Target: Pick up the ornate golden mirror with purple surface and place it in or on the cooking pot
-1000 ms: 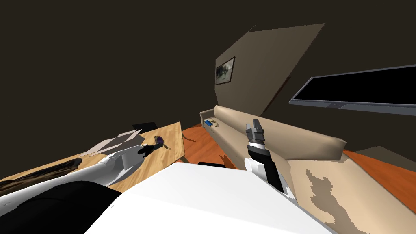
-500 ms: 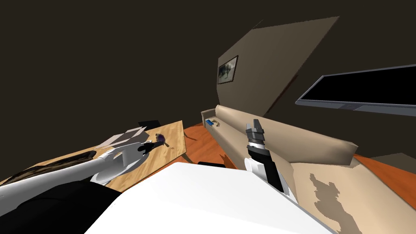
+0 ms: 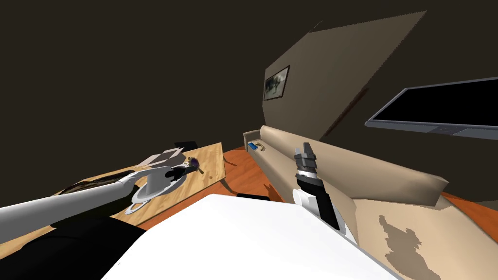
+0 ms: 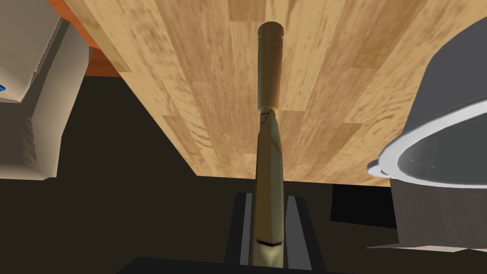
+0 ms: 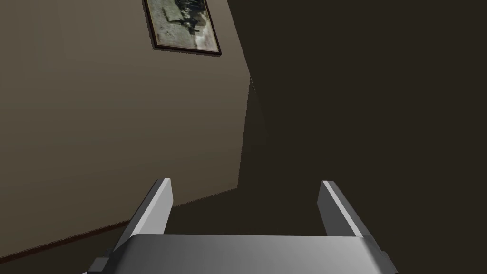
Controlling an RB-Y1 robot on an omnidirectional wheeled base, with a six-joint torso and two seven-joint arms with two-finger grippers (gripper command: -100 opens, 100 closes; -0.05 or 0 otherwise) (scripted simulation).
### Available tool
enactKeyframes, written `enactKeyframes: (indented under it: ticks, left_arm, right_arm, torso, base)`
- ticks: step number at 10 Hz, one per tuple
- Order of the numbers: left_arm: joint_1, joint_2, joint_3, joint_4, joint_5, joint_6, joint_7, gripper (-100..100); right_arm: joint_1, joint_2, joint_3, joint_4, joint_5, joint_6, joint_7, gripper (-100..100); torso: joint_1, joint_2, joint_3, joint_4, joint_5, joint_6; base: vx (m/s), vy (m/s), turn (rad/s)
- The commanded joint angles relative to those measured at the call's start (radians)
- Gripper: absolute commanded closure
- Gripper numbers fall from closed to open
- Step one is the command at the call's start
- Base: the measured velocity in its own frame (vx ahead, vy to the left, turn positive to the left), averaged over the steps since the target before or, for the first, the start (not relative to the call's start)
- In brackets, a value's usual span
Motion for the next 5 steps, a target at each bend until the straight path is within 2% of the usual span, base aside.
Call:
enactKeyframes:
  ticks: [1,5]
  left_arm:
    - [0.005,0.036,0.001,-0.029,0.01,0.006,0.021,100]
    - [0.012,0.133,0.008,-0.097,0.049,0.015,0.061,100]
  right_arm:
    - [0.0,0.0,0.0,0.0,0.0,0.0,0.0,0]
    - [0.0,0.0,0.0,0.0,0.0,0.0,0.0,0]
  torso:
    - [0.0,0.0,0.0,0.0,0.0,0.0]
    - [0.001,0.0,0.0,0.0,0.0,0.0]
  base:
    - [-0.051,0.006,0.092]
    - [-0.054,0.028,0.085]
